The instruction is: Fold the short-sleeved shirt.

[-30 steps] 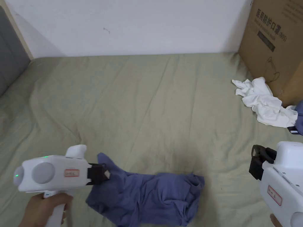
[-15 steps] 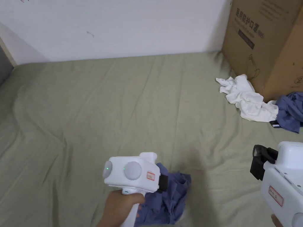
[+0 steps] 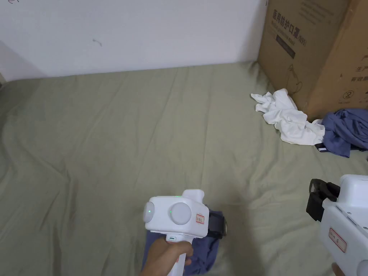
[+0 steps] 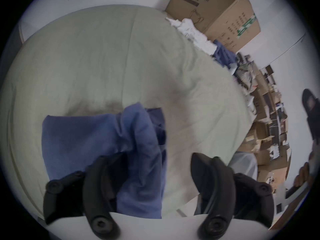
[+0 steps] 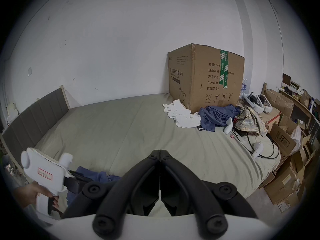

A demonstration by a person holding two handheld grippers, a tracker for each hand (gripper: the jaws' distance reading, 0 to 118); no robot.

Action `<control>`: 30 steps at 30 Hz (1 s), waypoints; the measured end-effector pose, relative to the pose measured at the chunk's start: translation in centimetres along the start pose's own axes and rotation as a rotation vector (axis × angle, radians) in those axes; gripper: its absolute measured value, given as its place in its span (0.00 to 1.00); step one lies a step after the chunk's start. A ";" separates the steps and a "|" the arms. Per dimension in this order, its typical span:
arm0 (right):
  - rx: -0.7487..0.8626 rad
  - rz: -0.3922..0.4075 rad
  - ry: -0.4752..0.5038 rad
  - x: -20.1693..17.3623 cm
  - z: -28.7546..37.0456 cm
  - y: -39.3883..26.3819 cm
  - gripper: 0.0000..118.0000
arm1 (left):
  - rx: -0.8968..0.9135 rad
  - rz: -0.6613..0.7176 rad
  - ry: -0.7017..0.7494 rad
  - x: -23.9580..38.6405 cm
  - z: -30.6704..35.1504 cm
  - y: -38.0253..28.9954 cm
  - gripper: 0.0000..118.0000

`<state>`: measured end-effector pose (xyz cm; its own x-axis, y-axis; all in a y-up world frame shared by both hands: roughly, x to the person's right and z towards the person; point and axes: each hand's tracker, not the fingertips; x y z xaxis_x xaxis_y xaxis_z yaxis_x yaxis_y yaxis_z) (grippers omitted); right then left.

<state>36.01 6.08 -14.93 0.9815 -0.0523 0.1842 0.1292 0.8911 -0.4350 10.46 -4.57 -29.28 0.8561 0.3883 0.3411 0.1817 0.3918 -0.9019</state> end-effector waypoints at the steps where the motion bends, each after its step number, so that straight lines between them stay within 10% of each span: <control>1: 0.002 -0.001 0.001 -0.1 0.0 0.1 0.02 | 0.037 -0.013 -0.009 0.0 1.1 0.1 0.79; 13: 0.018 0.013 0.038 -1.9 0.1 0.7 0.02 | 0.319 -0.074 0.163 -5.9 8.7 -0.8 0.85; 17: 0.014 0.024 0.043 -2.1 0.2 0.7 0.02 | 0.358 -0.102 0.201 -7.7 7.6 -2.8 0.64; 19: 0.011 0.024 0.042 -2.1 0.2 0.6 0.02 | 0.370 -0.109 0.190 -8.3 6.7 -3.9 0.14; 20: 0.008 0.023 0.041 -1.9 0.1 0.6 0.02 | 0.360 -0.112 0.190 -8.5 6.0 -4.4 0.04; 30: -0.001 0.027 0.019 -1.1 0.1 0.5 0.02 | 0.302 -0.117 0.131 -7.1 1.7 -7.5 0.03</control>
<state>34.95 6.64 -15.26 0.9872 -0.0368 0.1554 0.1026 0.8917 -0.4409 2.21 -8.82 -24.49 0.8964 0.2237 0.3827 0.1471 0.6643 -0.7328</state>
